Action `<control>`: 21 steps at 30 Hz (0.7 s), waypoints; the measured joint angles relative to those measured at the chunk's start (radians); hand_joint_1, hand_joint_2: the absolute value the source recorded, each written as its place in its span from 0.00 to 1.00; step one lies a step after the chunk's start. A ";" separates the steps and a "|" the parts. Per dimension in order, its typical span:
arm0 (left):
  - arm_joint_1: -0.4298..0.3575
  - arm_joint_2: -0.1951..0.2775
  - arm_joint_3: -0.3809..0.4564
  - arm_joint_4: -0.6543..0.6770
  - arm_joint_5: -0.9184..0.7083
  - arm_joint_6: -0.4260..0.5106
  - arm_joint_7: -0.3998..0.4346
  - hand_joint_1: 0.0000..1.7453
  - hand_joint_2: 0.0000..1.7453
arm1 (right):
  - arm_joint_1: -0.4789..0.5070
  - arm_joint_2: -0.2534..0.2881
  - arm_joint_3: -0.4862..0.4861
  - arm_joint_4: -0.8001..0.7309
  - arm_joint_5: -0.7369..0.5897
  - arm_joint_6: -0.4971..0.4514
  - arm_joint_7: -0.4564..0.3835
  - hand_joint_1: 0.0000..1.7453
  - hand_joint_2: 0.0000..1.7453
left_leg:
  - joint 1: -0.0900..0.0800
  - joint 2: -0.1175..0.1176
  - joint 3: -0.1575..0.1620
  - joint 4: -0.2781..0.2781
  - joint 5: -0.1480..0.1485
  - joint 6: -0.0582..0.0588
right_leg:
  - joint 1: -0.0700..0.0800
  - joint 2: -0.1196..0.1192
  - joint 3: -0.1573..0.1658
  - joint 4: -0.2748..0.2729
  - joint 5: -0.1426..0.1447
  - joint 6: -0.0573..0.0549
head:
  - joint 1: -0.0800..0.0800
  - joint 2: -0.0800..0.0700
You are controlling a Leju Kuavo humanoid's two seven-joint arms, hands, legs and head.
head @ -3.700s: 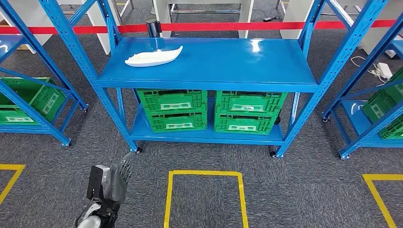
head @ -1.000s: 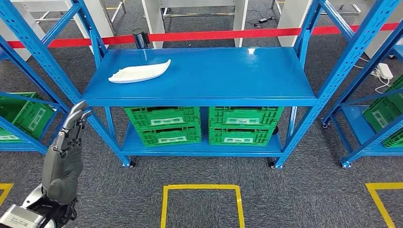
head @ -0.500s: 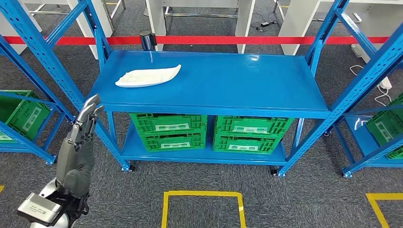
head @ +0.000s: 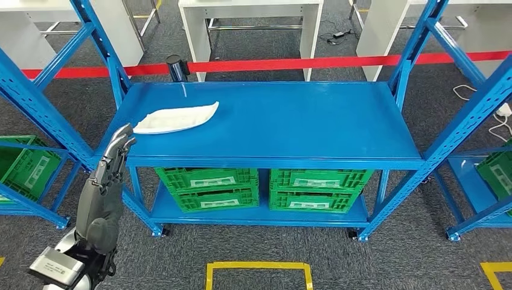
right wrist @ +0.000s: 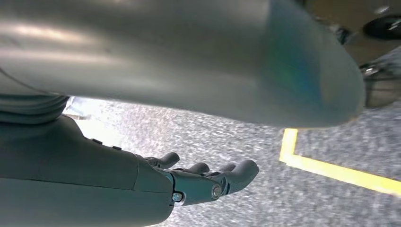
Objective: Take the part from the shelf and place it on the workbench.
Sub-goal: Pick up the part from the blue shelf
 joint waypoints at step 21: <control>0.026 -0.013 0.002 -0.007 -0.020 0.011 0.001 0.00 0.00 | -0.003 0.000 -0.002 0.003 0.013 -0.001 0.000 0.00 0.00 | 0.005 0.001 0.061 -0.215 0.096 0.041 | 0.002 -0.001 -0.060 0.111 -0.045 0.048 | 0.010 0.000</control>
